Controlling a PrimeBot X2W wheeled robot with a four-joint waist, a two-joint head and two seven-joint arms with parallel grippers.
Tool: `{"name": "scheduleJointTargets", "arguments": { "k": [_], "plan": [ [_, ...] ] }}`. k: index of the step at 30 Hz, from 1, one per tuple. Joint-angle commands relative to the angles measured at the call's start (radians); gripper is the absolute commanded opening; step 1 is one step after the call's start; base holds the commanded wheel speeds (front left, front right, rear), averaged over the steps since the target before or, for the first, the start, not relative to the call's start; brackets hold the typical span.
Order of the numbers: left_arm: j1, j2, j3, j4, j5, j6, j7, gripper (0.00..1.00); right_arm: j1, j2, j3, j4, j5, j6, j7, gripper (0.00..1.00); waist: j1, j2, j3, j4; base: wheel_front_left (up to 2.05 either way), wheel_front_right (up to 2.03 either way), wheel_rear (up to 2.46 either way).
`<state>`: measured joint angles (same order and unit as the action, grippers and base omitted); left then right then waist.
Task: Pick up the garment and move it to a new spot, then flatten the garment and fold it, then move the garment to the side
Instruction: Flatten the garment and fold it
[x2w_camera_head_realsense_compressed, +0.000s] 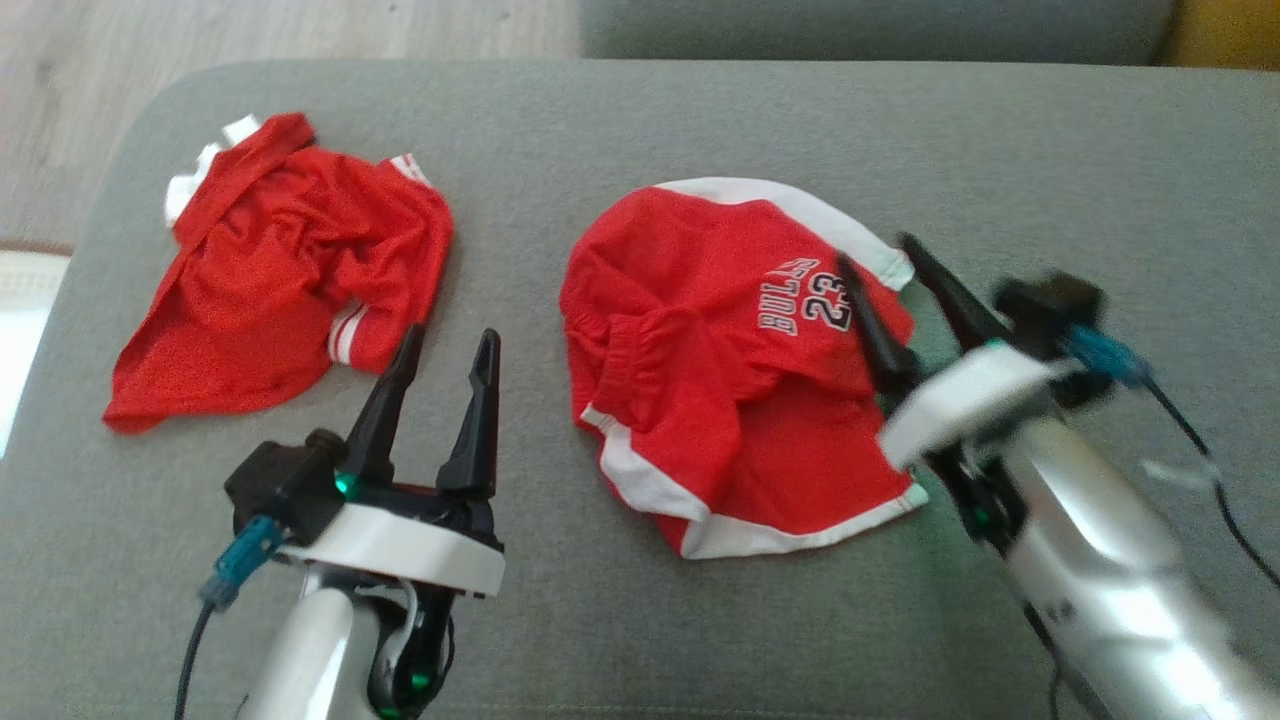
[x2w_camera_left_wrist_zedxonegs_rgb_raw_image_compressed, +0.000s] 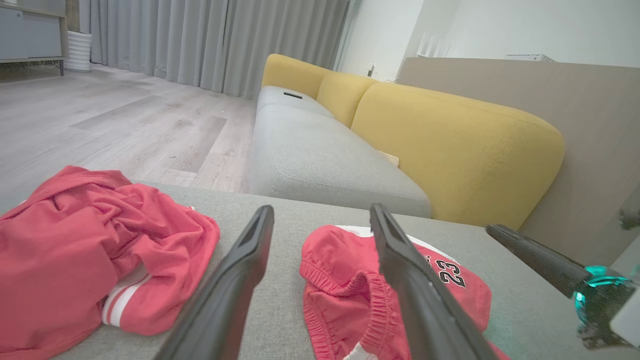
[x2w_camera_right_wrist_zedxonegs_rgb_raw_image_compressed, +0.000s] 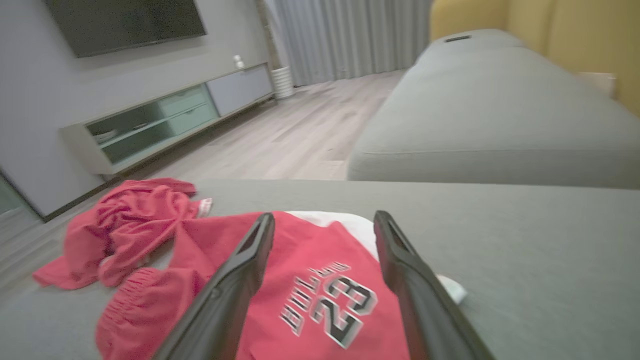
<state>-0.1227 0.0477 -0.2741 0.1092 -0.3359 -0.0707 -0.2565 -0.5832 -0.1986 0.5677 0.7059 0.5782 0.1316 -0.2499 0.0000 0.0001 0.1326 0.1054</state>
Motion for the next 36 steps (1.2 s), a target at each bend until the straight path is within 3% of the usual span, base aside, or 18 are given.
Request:
{"name": "scheduleJointTargets", "arguments": {
  "k": [1,5,9,13,21,36],
  "plan": [
    [-0.006,0.003,0.042,-0.03,0.009,-0.006,-0.005,1.0,0.069,0.003,-0.058,-0.06,-0.033,-0.001,-0.012,1.0,0.0,-0.0001,-0.02,-0.025,0.0,0.0,0.0],
    [0.003,0.003,0.061,-0.033,0.011,-0.006,-0.005,1.0,0.173,0.018,-0.199,-0.148,-0.105,-0.001,-0.012,1.0,0.0,-0.0001,-0.029,-0.047,0.0,0.0,0.0],
    [0.004,0.003,0.073,-0.029,0.016,-0.015,-0.005,1.0,0.32,0.077,-0.378,-0.28,-0.195,-0.001,-0.012,1.0,0.0,-0.0001,-0.032,-0.064,0.0,0.0,0.0],
    [0.003,0.003,0.07,0.013,0.018,-0.025,-0.005,1.0,0.441,0.127,-0.468,-0.366,-0.25,-0.001,-0.012,1.0,0.0,-0.0001,-0.029,-0.076,0.0,0.0,0.0],
    [-0.023,0.008,0.014,0.153,0.062,-0.055,-0.005,1.0,0.487,0.147,-0.468,-0.399,-0.27,-0.001,-0.012,1.0,0.0,-0.0001,-0.012,-0.098,0.0,0.0,0.0],
    [-0.146,0.098,-0.161,0.348,0.026,-0.06,-0.005,1.0,0.468,0.148,-0.449,-0.376,-0.233,-0.001,-0.012,1.0,0.0,-0.0001,0.028,-0.124,0.0,0.0,0.0]
  ]
}}
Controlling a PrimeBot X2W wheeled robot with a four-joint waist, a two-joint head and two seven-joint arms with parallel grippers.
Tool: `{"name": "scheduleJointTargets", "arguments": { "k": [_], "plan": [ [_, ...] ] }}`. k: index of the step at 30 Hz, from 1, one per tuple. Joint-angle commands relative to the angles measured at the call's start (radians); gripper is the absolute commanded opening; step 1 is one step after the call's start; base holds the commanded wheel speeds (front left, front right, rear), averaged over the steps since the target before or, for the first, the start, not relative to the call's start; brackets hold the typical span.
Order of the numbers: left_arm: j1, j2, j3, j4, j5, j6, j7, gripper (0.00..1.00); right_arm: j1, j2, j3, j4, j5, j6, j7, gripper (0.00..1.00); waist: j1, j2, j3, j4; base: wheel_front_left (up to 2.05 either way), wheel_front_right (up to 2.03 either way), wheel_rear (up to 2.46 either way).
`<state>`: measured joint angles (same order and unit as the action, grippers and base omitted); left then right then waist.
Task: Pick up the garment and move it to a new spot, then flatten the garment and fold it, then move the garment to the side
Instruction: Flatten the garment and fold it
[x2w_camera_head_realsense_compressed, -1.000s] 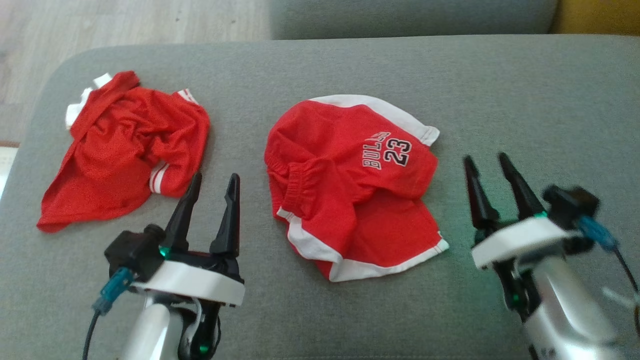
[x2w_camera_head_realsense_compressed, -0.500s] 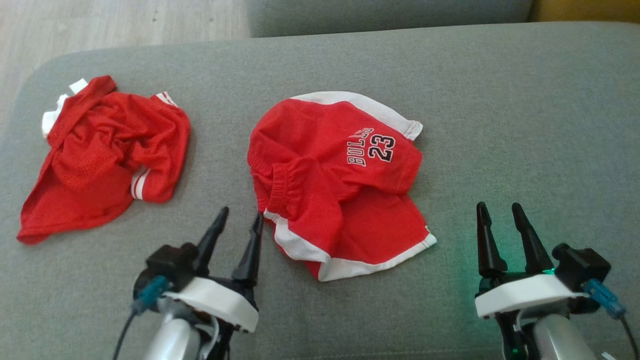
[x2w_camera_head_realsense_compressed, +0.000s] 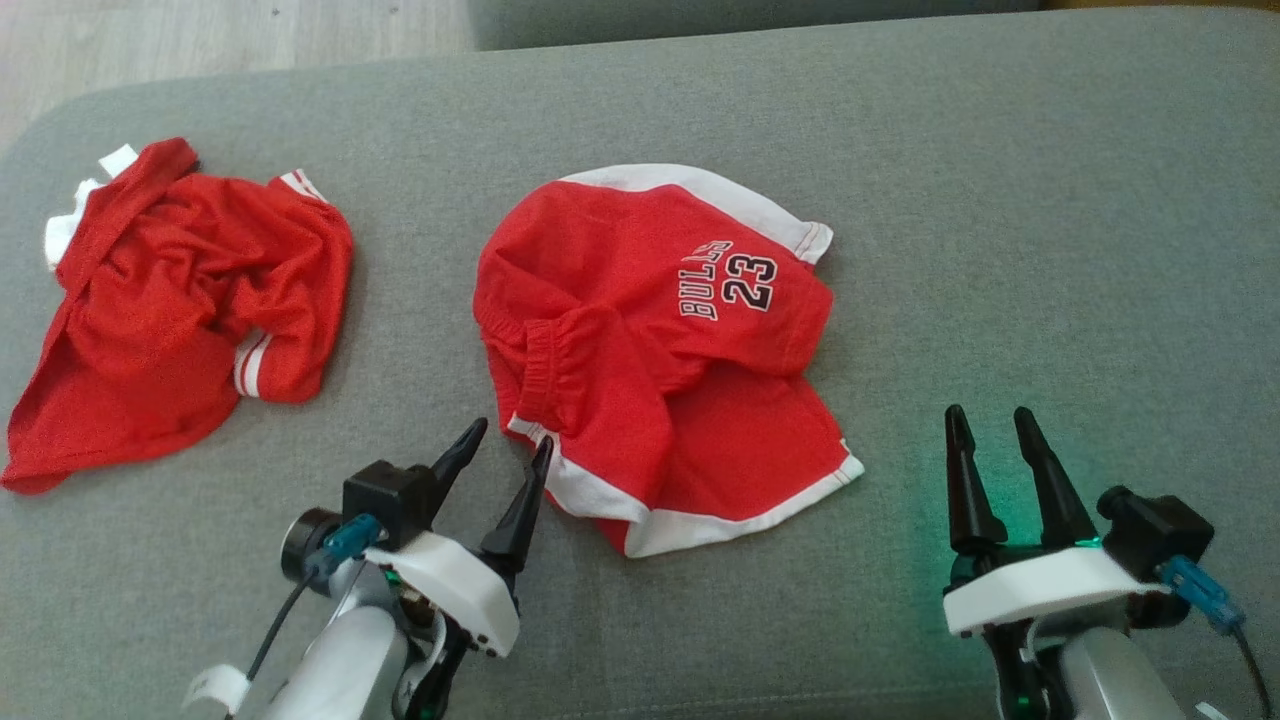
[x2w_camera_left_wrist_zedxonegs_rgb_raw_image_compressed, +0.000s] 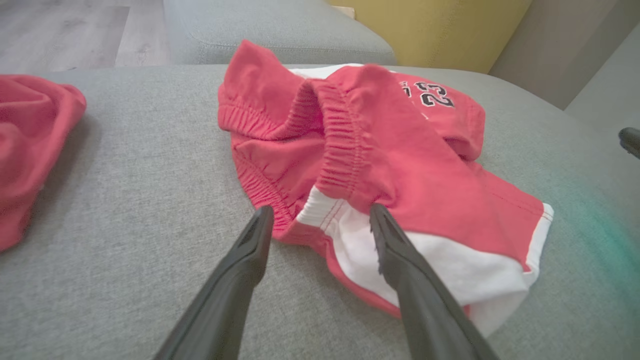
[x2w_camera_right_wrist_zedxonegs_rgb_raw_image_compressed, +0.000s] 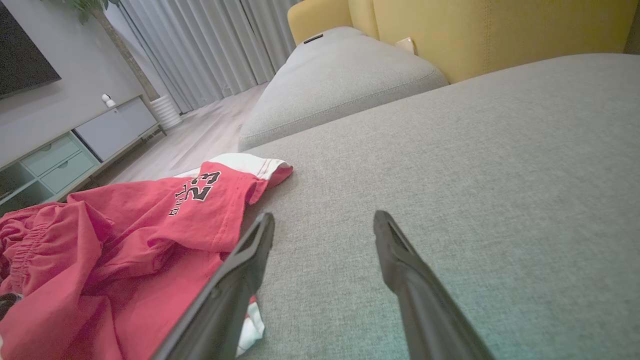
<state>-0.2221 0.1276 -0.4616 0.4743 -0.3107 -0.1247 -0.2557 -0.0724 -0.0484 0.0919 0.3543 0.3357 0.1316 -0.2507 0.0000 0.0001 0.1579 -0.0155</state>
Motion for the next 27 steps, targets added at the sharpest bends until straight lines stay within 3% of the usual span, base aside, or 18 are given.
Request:
{"name": "scheduleJointTargets", "arguments": {
  "k": [1,17,18,19,20,27],
  "plan": [
    [-0.052,0.019,0.026,-0.006,0.0,-0.006,-0.006,1.0,-0.045,-0.002,0.028,-0.024,0.011,-0.001,-0.011,1.0,0.0,-0.0001,0.004,-0.005,0.0,0.0,0.0],
    [-0.09,0.014,0.032,0.03,0.006,-0.006,-0.006,0.99,-0.054,-0.002,0.041,-0.015,0.016,-0.001,-0.011,1.0,0.0,-0.0001,0.028,-0.019,0.0,0.0,0.0],
    [-0.092,0.015,0.027,0.032,0.003,-0.006,-0.006,0.41,-0.055,-0.002,0.041,-0.014,0.016,-0.001,-0.011,1.0,0.0,-0.0001,0.029,-0.019,0.0,0.0,0.0],
    [-0.094,0.017,0.023,0.032,0.001,-0.006,-0.006,0.13,-0.056,-0.002,0.041,-0.012,0.016,-0.001,-0.011,1.0,0.0,-0.0001,0.029,-0.018,0.0,0.0,0.0],
    [-0.095,0.018,0.017,0.032,-0.002,-0.006,-0.006,0.0,-0.057,-0.002,0.041,-0.011,0.017,-0.001,-0.011,1.0,0.0,-0.0001,0.029,-0.017,0.0,0.0,0.0],
    [-0.091,0.029,0.013,0.009,-0.015,-0.006,-0.006,0.0,-0.054,-0.002,0.078,0.025,0.015,-0.001,0.005,1.0,0.0,-0.0001,0.015,-0.006,0.0,0.0,0.0]
  ]
}}
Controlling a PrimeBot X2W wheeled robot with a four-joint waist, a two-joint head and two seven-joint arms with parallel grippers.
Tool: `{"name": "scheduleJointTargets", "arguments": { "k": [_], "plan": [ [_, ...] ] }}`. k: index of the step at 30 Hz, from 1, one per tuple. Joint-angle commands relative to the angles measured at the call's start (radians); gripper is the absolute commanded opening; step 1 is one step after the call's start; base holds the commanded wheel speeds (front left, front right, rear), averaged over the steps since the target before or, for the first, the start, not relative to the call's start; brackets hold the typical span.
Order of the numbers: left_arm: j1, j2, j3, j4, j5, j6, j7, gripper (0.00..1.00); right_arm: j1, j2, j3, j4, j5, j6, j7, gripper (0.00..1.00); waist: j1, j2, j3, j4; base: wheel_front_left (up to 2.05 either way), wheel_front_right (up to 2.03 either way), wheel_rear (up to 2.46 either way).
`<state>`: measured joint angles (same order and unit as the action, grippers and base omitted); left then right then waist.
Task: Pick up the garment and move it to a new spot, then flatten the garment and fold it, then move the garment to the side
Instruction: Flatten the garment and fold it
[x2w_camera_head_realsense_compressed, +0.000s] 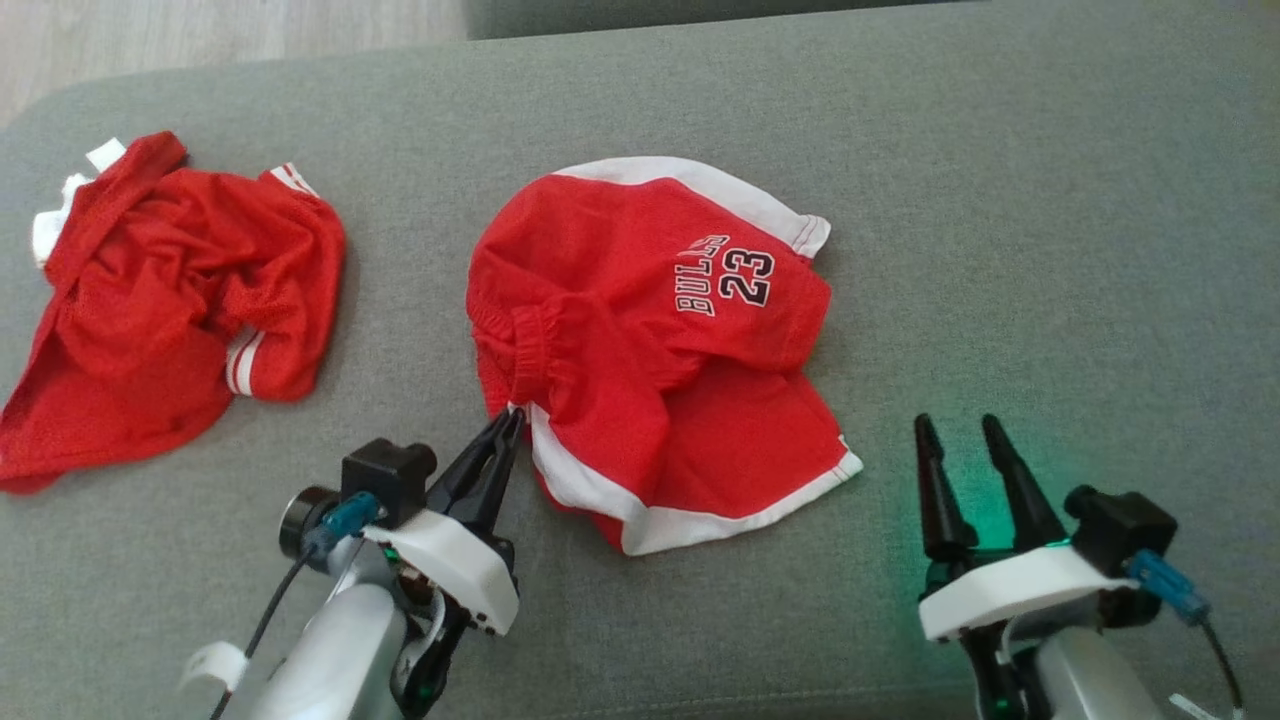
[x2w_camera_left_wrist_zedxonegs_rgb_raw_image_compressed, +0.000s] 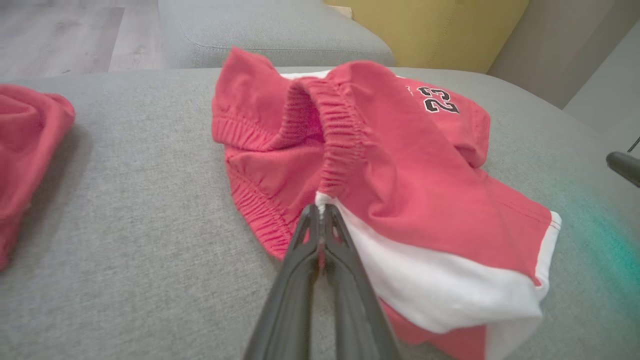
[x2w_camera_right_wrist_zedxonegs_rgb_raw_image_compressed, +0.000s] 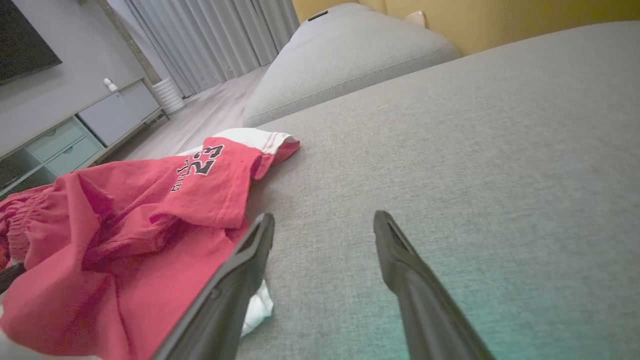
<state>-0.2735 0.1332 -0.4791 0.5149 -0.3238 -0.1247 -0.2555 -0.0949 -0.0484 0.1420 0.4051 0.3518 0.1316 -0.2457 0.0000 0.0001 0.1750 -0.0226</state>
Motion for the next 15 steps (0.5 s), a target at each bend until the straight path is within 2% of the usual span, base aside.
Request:
{"name": "scheduleJointTargets", "arguments": {
  "k": [1,7,12,15],
  "plan": [
    [-0.036,0.025,0.036,-0.038,-0.001,-0.006,-0.006,0.0,-0.03,-0.002,0.033,-0.023,-0.003,-0.001,0.006,1.0,0.0,-0.0001,-0.005,0.003,0.0,0.0,0.0],
    [-0.004,0.018,0.081,-0.079,0.018,-0.006,-0.006,0.0,-0.016,-0.002,0.069,0.002,0.002,-0.001,0.053,1.0,0.0,-0.0001,-0.026,0.016,0.0,0.0,0.0],
    [0.017,0.009,0.112,-0.106,0.04,-0.006,-0.006,0.0,-0.013,-0.002,0.108,0.03,0.055,-0.001,0.089,1.0,0.0,-0.0001,-0.029,0.034,0.0,0.0,0.0],
    [0.021,0.004,0.108,-0.112,0.048,-0.006,-0.006,0.0,-0.031,-0.002,0.124,0.075,0.035,-0.001,0.102,1.0,0.0,-0.0001,-0.029,0.048,0.0,0.0,0.0]
  ]
}}
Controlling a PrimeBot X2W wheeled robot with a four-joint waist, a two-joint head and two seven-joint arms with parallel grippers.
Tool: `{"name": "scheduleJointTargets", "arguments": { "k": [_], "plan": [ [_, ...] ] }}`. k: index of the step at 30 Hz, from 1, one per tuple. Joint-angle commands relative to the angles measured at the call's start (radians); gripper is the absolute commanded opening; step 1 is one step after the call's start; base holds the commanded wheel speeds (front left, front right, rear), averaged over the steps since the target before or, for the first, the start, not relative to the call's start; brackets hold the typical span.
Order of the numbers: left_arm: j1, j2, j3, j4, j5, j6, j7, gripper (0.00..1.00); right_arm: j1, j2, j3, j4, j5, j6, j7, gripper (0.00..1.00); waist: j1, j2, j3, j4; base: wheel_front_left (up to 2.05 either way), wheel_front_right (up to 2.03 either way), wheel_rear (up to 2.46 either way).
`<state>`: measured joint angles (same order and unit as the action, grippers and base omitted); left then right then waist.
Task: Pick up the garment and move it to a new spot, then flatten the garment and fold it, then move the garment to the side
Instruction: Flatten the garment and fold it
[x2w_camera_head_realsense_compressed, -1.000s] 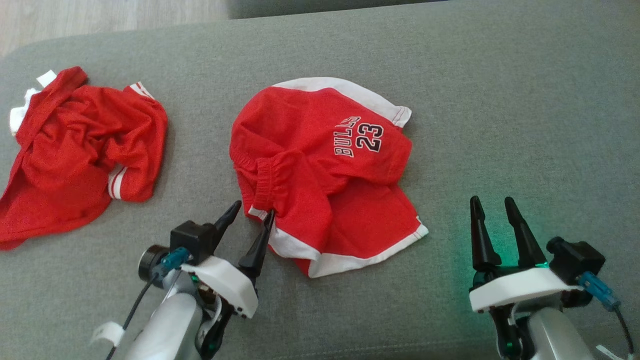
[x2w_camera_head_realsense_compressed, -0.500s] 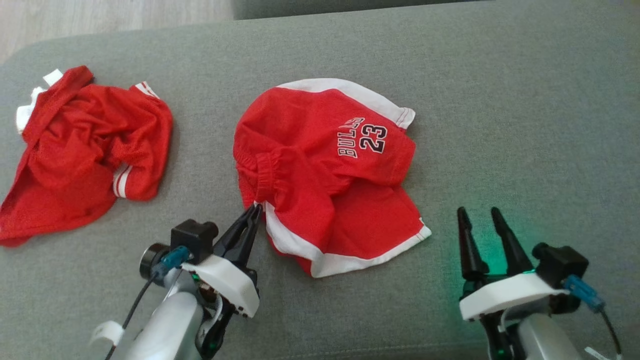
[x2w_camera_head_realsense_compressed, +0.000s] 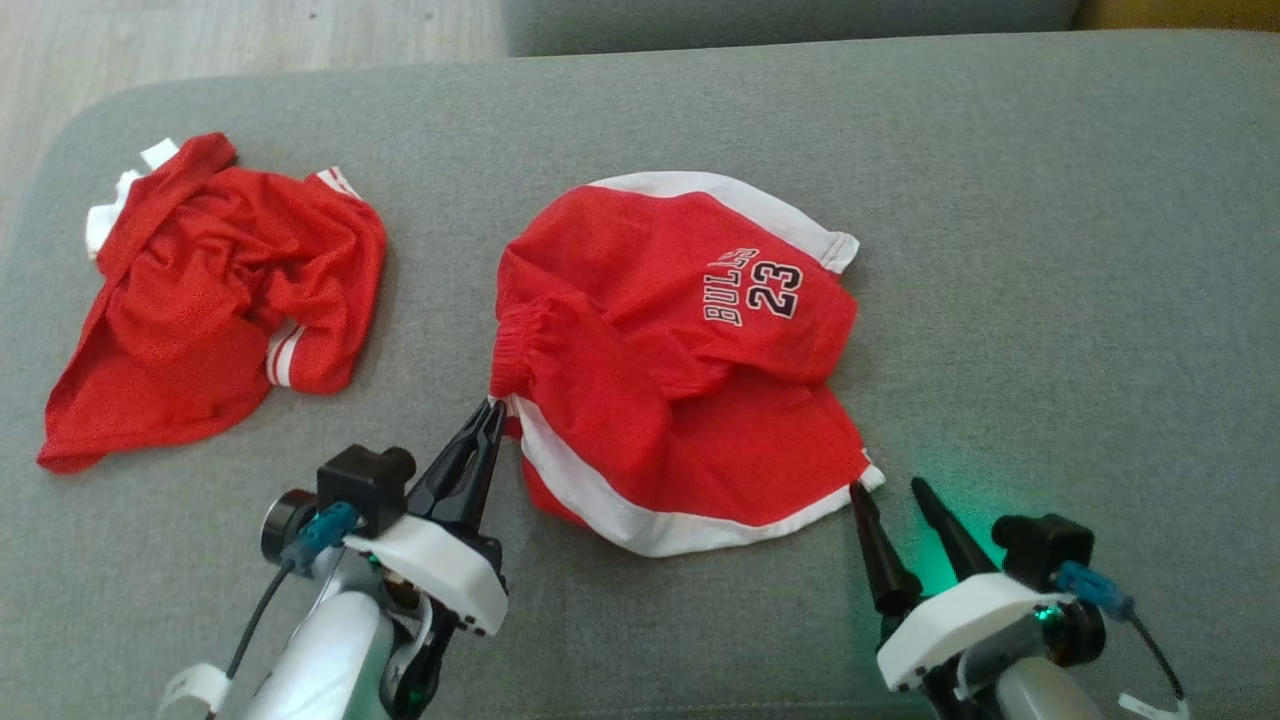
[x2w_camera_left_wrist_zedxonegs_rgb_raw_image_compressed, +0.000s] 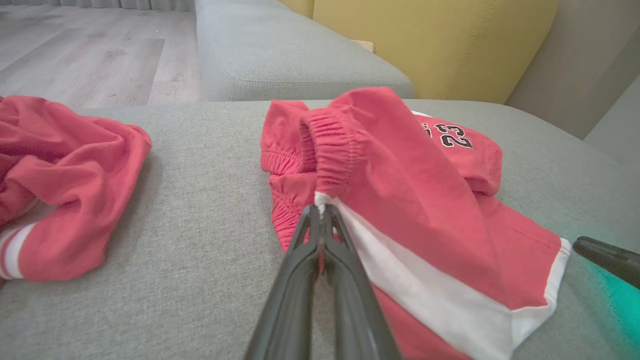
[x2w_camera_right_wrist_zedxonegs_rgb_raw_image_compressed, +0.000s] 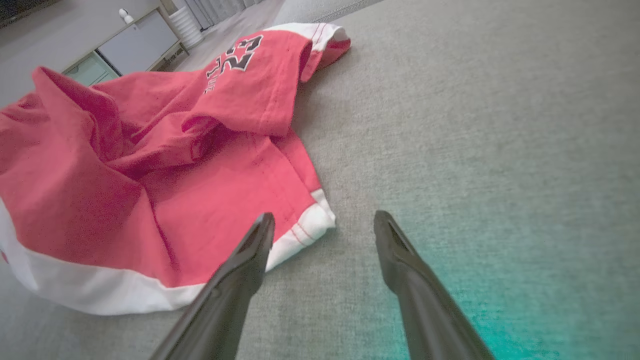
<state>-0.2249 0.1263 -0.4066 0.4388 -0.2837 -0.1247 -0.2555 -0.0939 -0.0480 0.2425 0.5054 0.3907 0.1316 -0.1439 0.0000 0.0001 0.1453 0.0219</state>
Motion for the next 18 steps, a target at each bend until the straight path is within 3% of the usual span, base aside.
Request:
{"name": "scheduleJointTargets", "arguments": {
  "k": [1,18],
  "plan": [
    [-0.027,0.009,0.035,-0.037,0.009,-0.006,-0.006,0.0,-0.04,-0.002,0.031,-0.009,-0.008,-0.001,0.005,1.0,0.0,-0.0001,0.0,0.007,0.0,0.0,0.0],
    [-0.03,0.006,0.032,-0.036,0.013,-0.006,-0.006,0.0,-0.154,-0.002,0.118,0.176,0.09,-0.001,-0.006,1.0,0.0,-0.0001,0.006,0.036,0.0,0.0,0.0]
  ]
}}
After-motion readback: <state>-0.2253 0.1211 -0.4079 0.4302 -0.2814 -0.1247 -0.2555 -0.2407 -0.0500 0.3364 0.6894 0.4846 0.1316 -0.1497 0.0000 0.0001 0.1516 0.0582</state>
